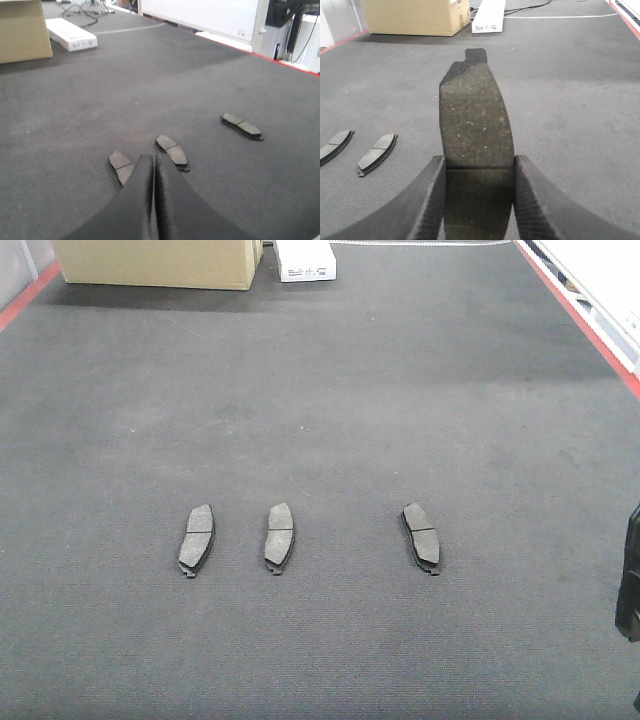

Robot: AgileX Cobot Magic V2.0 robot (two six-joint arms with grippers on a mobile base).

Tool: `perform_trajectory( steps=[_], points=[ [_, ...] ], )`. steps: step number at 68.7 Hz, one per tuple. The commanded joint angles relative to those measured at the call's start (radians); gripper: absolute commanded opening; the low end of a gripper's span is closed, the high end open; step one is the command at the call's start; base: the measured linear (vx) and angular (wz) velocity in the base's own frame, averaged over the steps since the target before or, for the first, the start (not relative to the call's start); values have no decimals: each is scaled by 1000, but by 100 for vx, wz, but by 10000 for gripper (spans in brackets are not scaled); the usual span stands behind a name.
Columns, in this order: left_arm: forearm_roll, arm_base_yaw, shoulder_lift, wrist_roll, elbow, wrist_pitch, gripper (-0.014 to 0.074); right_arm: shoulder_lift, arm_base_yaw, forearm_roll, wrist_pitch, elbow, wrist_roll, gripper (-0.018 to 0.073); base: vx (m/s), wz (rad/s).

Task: Move and align brake pads A on conveyor
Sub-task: 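Lower the right gripper's pad onto the belt between the pads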

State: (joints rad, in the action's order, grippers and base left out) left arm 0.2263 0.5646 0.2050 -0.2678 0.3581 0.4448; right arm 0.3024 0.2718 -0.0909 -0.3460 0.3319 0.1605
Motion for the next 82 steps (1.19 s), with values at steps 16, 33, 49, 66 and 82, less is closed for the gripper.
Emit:
perform_trajectory(
  steps=[16,33,49,66,82],
  points=[
    [12,4,9,-2,24,-103,-6,9,-3,-10,98,32,-9,-4,0,0],
    [11,4,9,-2,24,-102,-6,9,-3,-5,111,32,-4,-4,0,0],
    [11,4,9,-2,24,-101,-6,132,-3,-9,167,58,-4,-3,0,0],
    [11,4,9,-2,24,-95,-6,544,-3,-1,133,274,-5,0,0,0],
    [9,4,9,-2,24,-93,-6,888,1,85,100,473,-5,8,0,0]
  ],
)
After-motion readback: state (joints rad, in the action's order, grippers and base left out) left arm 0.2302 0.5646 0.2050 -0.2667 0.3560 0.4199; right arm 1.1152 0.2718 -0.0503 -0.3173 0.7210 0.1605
